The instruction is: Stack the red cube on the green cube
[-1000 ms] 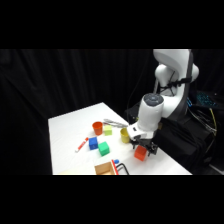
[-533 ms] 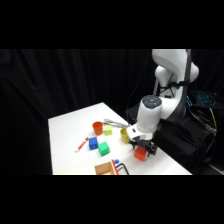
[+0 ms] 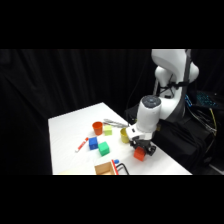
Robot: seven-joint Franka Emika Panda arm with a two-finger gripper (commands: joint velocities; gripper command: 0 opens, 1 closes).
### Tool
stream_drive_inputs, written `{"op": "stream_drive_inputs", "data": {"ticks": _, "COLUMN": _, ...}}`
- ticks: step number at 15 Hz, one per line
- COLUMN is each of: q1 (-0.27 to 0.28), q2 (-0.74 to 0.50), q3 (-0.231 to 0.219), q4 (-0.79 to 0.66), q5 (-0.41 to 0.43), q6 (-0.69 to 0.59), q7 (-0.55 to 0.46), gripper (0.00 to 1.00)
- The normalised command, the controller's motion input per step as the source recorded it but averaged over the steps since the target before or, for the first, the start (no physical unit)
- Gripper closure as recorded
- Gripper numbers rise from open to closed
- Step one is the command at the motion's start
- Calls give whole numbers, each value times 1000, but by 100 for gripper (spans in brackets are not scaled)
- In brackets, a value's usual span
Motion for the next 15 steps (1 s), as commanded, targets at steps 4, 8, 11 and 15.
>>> {"op": "stream_drive_inputs", "data": {"ticks": 4, "q1": 114, "q2": -206, "q3": -92, "q4": 21, "q5": 57, "q6": -179, "q7": 89, "gripper": 75}}
{"op": "stream_drive_inputs", "data": {"ticks": 8, "q1": 44, "q2": -295, "q3": -46, "q4": 87, "q5": 84, "q6": -363, "q7": 53, "gripper": 75}}
{"op": "stream_drive_inputs", "data": {"ticks": 11, "q1": -38, "q2": -265, "q3": -3, "q4": 117, "q5": 102, "q6": -376, "q7": -3, "gripper": 75}}
{"op": "stream_drive_inputs", "data": {"ticks": 15, "q1": -99, "q2": -223, "q3": -12, "q4": 129, "q5": 103, "q6": -300, "q7": -61, "gripper": 75}}
